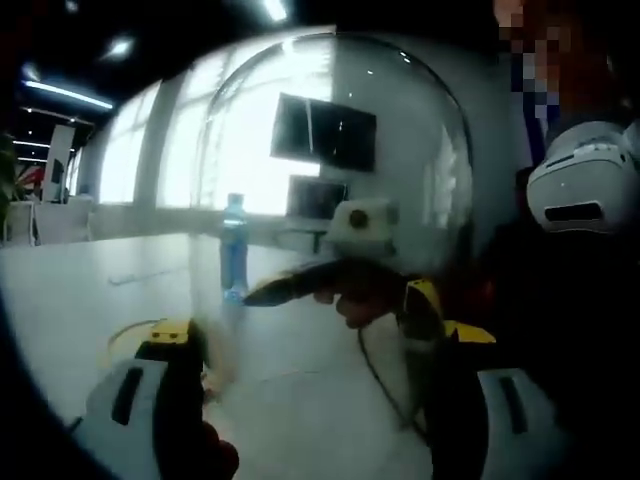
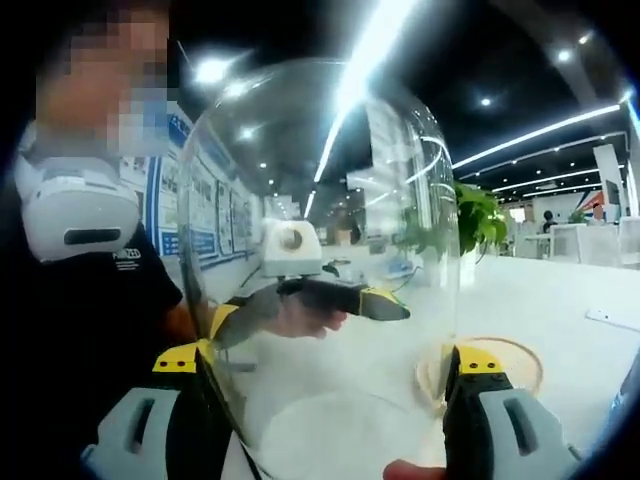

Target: Open the cover put in the Mizone put the cover back on

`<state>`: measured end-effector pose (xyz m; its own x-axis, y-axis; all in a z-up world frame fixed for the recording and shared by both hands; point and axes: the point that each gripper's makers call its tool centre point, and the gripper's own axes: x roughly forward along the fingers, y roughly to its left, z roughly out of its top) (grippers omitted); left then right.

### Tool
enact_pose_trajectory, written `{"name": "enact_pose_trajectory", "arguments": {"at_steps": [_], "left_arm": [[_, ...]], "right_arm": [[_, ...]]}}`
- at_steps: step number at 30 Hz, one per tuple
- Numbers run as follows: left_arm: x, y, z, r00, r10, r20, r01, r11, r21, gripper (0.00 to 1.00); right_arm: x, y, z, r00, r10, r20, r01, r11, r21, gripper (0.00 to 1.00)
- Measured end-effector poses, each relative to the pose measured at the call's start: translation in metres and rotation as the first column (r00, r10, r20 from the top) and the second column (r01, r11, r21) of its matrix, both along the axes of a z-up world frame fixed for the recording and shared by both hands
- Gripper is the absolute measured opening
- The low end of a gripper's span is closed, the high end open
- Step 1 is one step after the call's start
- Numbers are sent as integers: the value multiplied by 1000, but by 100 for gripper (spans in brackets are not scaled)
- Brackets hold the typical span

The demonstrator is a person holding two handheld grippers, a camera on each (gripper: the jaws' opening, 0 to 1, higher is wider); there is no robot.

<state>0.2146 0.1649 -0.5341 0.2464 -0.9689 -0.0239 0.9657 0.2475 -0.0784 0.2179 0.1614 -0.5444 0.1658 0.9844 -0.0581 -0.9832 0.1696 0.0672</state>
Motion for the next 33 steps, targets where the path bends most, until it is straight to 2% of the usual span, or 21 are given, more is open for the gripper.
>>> {"name": "enact_pose_trajectory", "arguments": {"at_steps": [18, 21, 25, 27, 29, 33], "left_arm": [[1, 4, 0, 1000, -16, 3, 16, 1000, -11, 85], [0, 6, 1, 1000, -19, 6, 19, 1000, -8, 85], [-2, 16, 0, 1000, -30, 9, 30, 1000, -6, 82], [0, 22, 7, 999, -28, -19, 27, 998, -59, 80], [1, 29, 12, 1000, -24, -20, 22, 996, -83, 79], [6, 39, 13, 1000, 9, -17, -10, 997, -71, 80]], "right_arm": [[-2, 1, 1, 1000, -7, 5, 6, 1000, 28, 90], [-2, -2, 3, 999, -2, -44, 4, 999, 48, 90], [-5, -7, 6, 998, 6, -63, -2, 997, 72, 90], [-5, -9, 4, 999, -5, -50, 8, 999, 54, 90], [-6, -10, 2, 999, -15, -46, 17, 999, 37, 90], [-9, -14, 5, 999, -29, -43, 30, 999, 43, 90]]}}
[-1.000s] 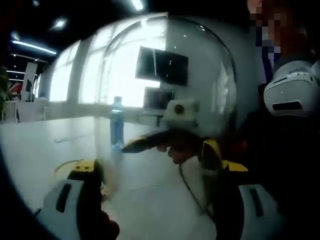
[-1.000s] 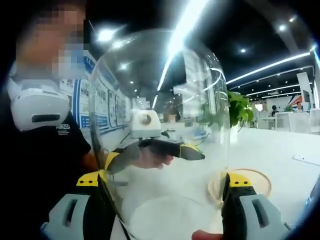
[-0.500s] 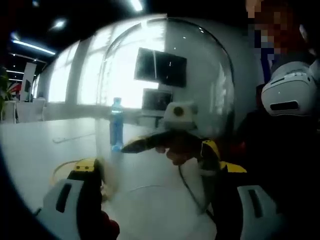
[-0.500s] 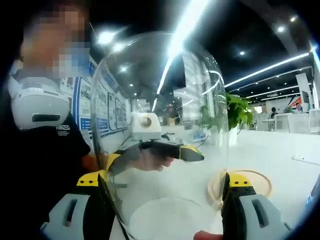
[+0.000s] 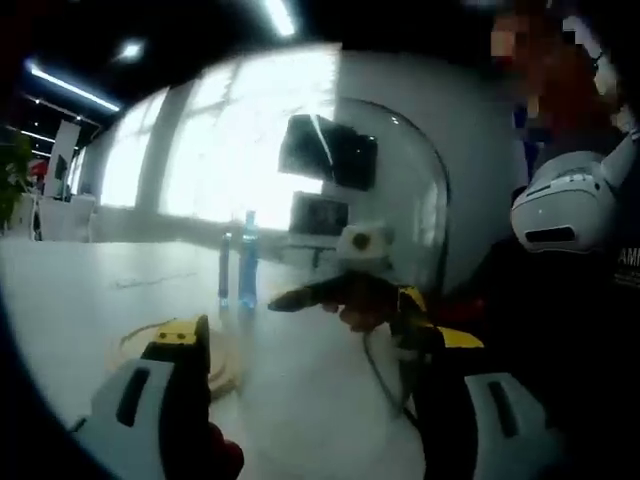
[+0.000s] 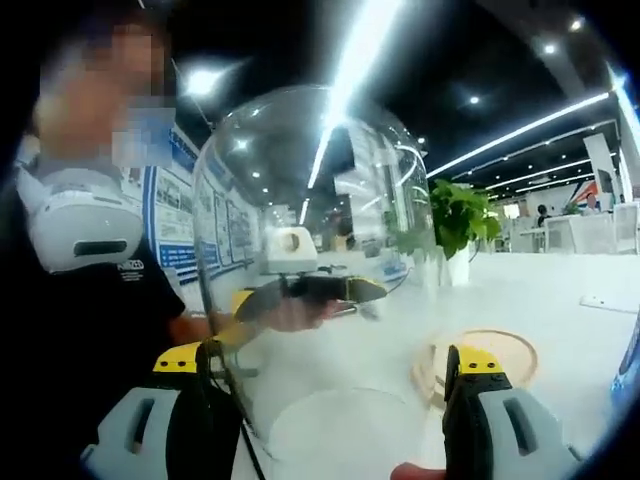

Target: Open the cover put in the Mizone put the cover back on

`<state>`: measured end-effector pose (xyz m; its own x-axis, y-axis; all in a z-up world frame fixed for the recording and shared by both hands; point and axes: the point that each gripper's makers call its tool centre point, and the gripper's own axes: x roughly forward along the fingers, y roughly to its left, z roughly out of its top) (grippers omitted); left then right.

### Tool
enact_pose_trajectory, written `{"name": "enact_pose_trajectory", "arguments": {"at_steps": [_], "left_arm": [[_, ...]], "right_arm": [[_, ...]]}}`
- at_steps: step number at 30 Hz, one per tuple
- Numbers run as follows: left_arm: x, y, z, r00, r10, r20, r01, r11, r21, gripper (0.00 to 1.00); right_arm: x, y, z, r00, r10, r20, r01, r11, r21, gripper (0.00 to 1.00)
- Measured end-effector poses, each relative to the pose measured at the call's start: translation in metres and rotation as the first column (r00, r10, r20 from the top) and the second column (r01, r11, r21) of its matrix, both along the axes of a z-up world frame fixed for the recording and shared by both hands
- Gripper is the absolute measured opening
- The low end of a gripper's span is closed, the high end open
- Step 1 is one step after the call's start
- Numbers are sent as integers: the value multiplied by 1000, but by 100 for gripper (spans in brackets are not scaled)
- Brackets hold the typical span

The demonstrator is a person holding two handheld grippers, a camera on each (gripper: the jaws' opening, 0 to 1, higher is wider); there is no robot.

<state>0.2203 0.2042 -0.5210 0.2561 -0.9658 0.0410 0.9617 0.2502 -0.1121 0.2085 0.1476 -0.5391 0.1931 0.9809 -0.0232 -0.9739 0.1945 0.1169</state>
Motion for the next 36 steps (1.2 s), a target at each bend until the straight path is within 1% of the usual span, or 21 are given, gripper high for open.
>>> {"name": "enact_pose_trajectory", "arguments": {"at_steps": [4, 7, 10, 13, 16, 18, 24, 27, 29, 30, 31, 32, 33, 34, 35, 36], "left_arm": [[1, 7, -1, 1000, 11, -3, -11, 1000, 10, 79], [-1, 13, 1, 1000, 24, 19, -24, 1000, 20, 76], [-1, 25, 8, 998, 40, 38, -41, 999, 17, 76], [2, 37, 18, 997, 69, 41, -68, 997, -21, 73], [6, 47, 21, 992, 113, 64, -112, 994, -9, 72], [7, 50, 22, 990, 124, 70, -124, 992, 0, 71], [10, 56, 25, 981, 160, 109, -162, 987, 15, 65], [12, 57, 19, 976, 172, 133, -180, 983, 45, 64], [13, 58, 18, 976, 175, 131, -182, 982, 43, 63], [14, 58, 19, 977, 176, 124, -181, 983, 31, 62], [14, 58, 19, 977, 174, 119, -178, 984, 24, 61], [14, 58, 19, 978, 176, 115, -179, 984, 16, 60], [15, 59, 20, 977, 180, 114, -183, 983, 12, 58], [15, 60, 20, 976, 185, 116, -187, 982, 10, 57], [16, 61, 20, 975, 191, 117, -194, 981, 7, 56], [17, 63, 20, 974, 196, 116, -198, 980, 6, 56]], "right_arm": [[0, -9, 4, 999, -39, 21, 39, 999, -6, 90], [-1, -21, 11, 997, -69, 34, 69, 998, 7, 90], [-3, -30, 19, 995, -93, 37, 92, 995, 34, 90], [-3, -41, 24, 990, -130, 59, 127, 991, 42, 90], [-1, -52, 25, 984, -165, 67, 162, 986, 46, 90], [1, -59, 25, 980, -189, 56, 186, 981, 62, 90], [-1, -76, 32, 967, -247, 66, 239, 965, 109, 90], [-2, -82, 37, 962, -265, 73, 254, 959, 129, 90], [-2, -84, 40, 958, -277, 73, 265, 953, 144, 90], [-3, -85, 41, 956, -283, 77, 270, 952, 145, 89], [-2, -87, 42, 951, -296, 89, 282, 949, 145, 78], [-2, -91, 42, 943, -303, 136, 286, 949, 130, 59], [-1, -94, 44, 934, -316, 168, 296, 946, 134, 51], [0, -98, 47, 921, -346, 178, 320, 934, 159, 51], [1, -100, 48, 921, -360, 150, 334, 927, 172, 56], [0, -101, 47, 925, -354, 141, 330, 929, 167, 58]]}}
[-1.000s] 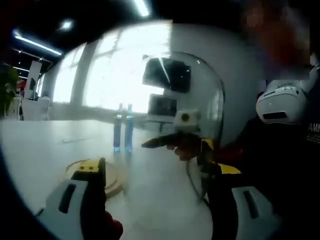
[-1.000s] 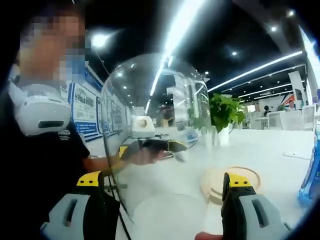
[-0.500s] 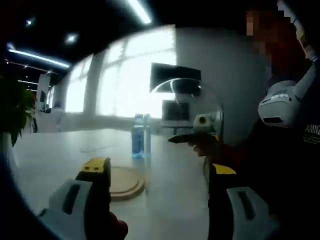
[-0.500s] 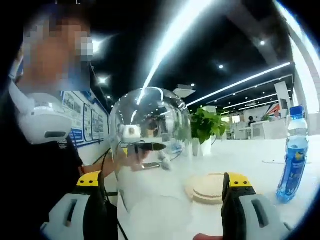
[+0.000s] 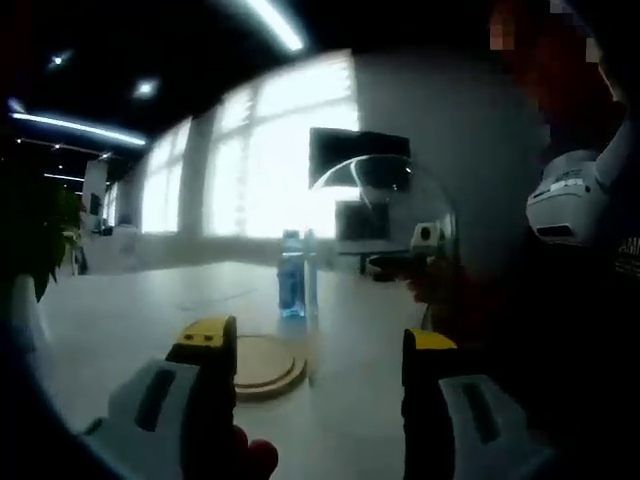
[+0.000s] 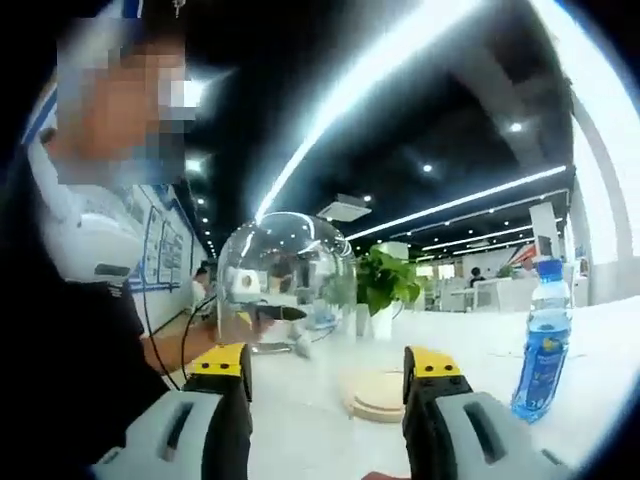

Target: Open the cover put in the Mizone put the cover back on

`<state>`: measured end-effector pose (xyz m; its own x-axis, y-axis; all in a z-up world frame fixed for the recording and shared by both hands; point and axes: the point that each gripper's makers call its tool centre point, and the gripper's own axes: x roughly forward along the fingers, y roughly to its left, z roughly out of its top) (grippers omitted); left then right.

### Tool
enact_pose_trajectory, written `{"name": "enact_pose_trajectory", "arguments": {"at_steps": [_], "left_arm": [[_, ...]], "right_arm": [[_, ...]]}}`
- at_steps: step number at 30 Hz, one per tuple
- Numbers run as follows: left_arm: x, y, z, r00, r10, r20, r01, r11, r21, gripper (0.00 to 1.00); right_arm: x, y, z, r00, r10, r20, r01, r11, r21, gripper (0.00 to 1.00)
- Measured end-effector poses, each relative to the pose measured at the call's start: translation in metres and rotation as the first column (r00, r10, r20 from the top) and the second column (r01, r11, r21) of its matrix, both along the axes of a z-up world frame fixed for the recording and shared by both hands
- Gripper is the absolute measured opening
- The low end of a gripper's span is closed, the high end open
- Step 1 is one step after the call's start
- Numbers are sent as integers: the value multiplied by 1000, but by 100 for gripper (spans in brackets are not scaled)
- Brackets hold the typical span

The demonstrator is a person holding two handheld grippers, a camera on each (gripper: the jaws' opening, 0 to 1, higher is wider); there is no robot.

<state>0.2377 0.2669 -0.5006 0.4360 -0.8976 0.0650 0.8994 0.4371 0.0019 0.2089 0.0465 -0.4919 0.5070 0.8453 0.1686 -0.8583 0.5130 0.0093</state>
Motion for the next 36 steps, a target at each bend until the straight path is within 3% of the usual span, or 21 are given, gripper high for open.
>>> {"name": "enact_pose_trajectory", "arguments": {"at_steps": [3, 6, 9, 13, 16, 19, 21, 25, 27, 32, 36], "left_arm": [[2, 4, 1, 1000, 23, 4, -23, 1000, -2, 53], [2, 6, 2, 999, 42, 34, -42, 999, 20, 47], [4, 8, 3, 995, 68, 72, -71, 997, 39, 46], [9, 8, -2, 997, 68, 45, -69, 997, 20, 39], [10, 7, -3, 996, 71, 53, -73, 997, 19, 38], [9, 6, -9, 995, 68, 69, -73, 995, 75, 38], [9, 8, -19, 994, 74, 76, -85, 983, 164, 39], [14, 14, -28, 990, 113, 83, -129, 963, 234, 39], [17, 18, -28, 990, 123, 72, -136, 966, 220, 39], [17, 19, -13, 995, 101, 16, -102, 990, 95, 38], [18, 22, -11, 995, 103, 17, -104, 991, 84, 38]], "right_arm": [[2, -5, -2, 1000, -13, -15, 13, 1000, 7, 57], [12, -11, -17, 996, -93, -6, 93, 993, -66, 53], [16, -10, -22, 995, -103, -15, 102, 993, -57, 51], [16, -9, -25, 994, -104, -28, 103, 994, -37, 40], [15, -10, -27, 994, -108, -23, 107, 993, -45, 39], [10, -15, -25, 992, -125, -3, 124, 992, -38, 36], [9, -18, -26, 991, -133, 5, 133, 990, -42, 35], [10, -24, -32, 989, -148, -9, 147, 988, -56, 35], [10, -26, -34, 988, -157, -7, 156, 986, -66, 35], [13, -26, -36, 985, -170, -7, 169, 982, -82, 36], [15, -25, -33, 984, -179, -11, 178, 982, -70, 36]]}}
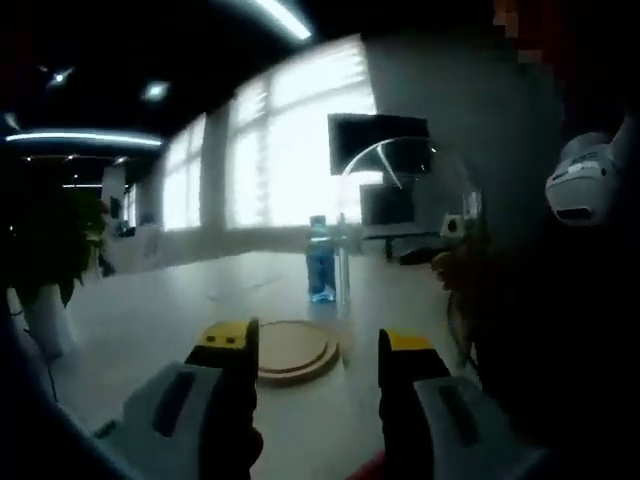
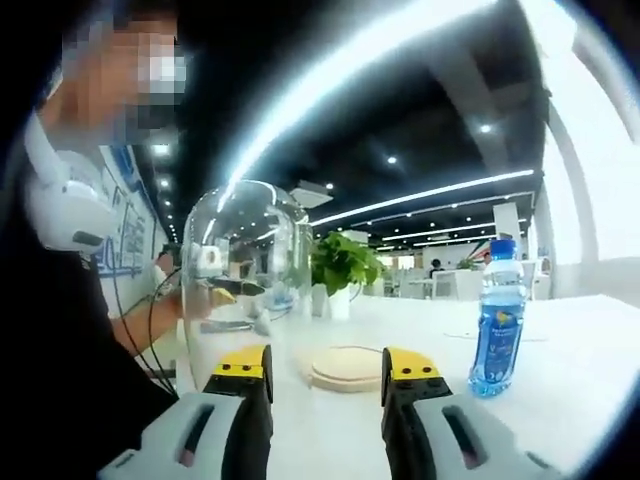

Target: Open the cover put in the Mizone put the cover back on

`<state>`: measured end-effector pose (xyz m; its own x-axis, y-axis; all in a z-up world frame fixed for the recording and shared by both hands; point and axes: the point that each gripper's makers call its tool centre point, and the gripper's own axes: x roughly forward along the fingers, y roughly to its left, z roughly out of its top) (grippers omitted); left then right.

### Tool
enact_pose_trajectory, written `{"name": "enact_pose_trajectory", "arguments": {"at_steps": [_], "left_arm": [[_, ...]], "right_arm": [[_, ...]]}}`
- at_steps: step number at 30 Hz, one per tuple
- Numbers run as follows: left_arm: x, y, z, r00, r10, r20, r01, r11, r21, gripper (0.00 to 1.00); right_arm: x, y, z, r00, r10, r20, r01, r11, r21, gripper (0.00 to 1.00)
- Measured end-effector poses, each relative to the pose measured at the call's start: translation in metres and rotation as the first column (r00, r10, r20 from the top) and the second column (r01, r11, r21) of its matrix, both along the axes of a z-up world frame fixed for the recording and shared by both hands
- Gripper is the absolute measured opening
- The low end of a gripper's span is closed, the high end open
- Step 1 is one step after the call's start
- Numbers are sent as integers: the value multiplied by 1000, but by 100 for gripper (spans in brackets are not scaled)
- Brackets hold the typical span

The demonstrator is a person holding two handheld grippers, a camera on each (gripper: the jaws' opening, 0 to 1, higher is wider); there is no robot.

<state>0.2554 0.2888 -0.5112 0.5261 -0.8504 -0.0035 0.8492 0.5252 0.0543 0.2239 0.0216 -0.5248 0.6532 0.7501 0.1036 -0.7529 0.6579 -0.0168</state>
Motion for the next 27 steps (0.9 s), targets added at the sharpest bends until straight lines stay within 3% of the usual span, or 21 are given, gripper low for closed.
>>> {"name": "enact_pose_trajectory", "arguments": {"at_steps": [6, 9, 15, 20, 22, 27], "left_arm": [[5, 15, 8, 999, 52, 16, -50, 995, -81, 39], [0, 13, 8, 999, 33, 0, -33, 993, -112, 39], [0, 12, 10, 999, 25, -31, -30, 988, -150, 41], [3, 10, 2, 998, 54, -16, -55, 993, -102, 51], [2, 8, 1, 999, 42, -29, -45, 994, -104, 51], [0, 3, 1, 999, 40, 1, -39, 997, -70, 46]], "right_arm": [[4, -1, 0, 1000, -21, -14, 21, 1000, 19, 36], [4, 0, 1, 999, -30, 13, 30, 1000, 1, 35], [1, 0, 4, 1000, -10, 5, 10, 1000, 19, 34], [4, -2, 3, 999, -41, 26, 42, 999, -5, 31], [6, 0, -2, 999, -46, 27, 47, 998, -42, 31], [7, 2, -2, 999, -37, 16, 38, 999, -30, 31]]}}
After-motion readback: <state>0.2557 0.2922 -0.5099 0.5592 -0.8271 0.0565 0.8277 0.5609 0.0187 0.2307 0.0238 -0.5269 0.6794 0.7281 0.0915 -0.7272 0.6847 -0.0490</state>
